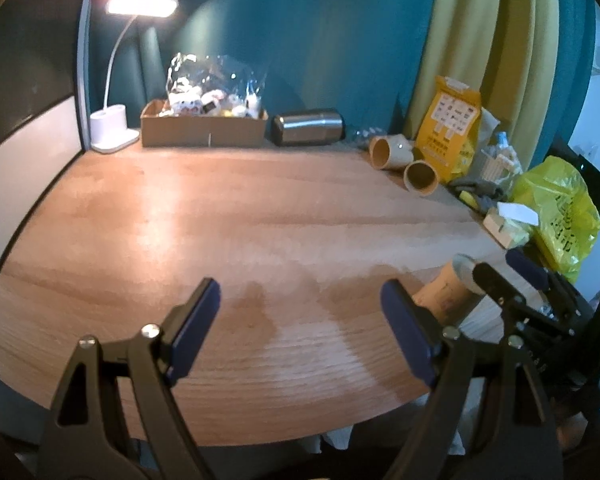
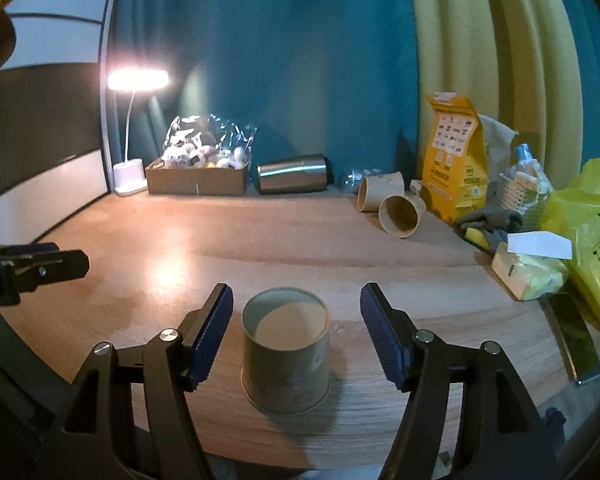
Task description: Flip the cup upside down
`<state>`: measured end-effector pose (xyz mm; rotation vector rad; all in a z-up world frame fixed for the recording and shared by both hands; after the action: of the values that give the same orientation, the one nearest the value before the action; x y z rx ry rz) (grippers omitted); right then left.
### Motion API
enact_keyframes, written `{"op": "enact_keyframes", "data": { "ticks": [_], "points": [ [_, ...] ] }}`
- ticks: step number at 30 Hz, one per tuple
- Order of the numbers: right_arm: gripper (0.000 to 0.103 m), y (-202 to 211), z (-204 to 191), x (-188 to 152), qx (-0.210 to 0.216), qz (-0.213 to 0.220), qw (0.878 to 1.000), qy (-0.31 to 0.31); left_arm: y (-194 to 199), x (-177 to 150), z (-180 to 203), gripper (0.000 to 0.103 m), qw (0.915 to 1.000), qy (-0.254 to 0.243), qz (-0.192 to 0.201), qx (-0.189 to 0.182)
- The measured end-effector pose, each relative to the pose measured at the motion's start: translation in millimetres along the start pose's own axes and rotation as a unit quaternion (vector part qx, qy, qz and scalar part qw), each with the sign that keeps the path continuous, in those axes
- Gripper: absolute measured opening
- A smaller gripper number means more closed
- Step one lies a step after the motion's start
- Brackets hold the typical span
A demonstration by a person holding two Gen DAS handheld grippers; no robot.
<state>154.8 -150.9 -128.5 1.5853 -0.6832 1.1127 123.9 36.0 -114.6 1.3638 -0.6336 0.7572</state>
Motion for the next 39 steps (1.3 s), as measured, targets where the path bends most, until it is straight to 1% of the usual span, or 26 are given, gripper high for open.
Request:
{"op": "enact_keyframes", "data": {
  "ticks": [6,9,18,24,28,39],
  "points": [
    [0.071,13,4,12,-0.003,0.008,1.0,-0.01,14,9,6,0.084,0.9997,-0.004,0.023,0.001],
    [0.078,18,5,17,-0.005,0.015,1.0,-0.009,20,12,7,0.085,0.9995,-0.007,0.031,0.007],
    [0.078,24,5,20,-0.004,0.017,1.0,-0.012,30,16,8,0.087,0.9991,-0.006,0.041,0.008],
    [0.078,26,4,22,-0.004,0.018,1.0,-0.009,33,16,7,0.088,0.999,-0.005,0.042,0.015],
    [0.078,27,2,22,-0.003,0.016,1.0,-0.009,36,16,8,0.088,0.9985,-0.012,0.044,0.028],
    [0.078,26,0,22,-0.003,0.014,1.0,-0.008,37,17,8,0.088,0.9979,-0.015,0.053,0.034]
  ]
}}
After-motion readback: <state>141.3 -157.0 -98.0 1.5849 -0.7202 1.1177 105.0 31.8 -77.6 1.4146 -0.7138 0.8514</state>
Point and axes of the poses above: each gripper's, at about its wrist camera, not at the fingertips, and y roughly against the way its jaws point, z to its right, x to its top, the point moved 9 cm from there along -y, roughly the way its jaws point, and after that the axes turned 6 degrees about -y, right-handed, at the moved point
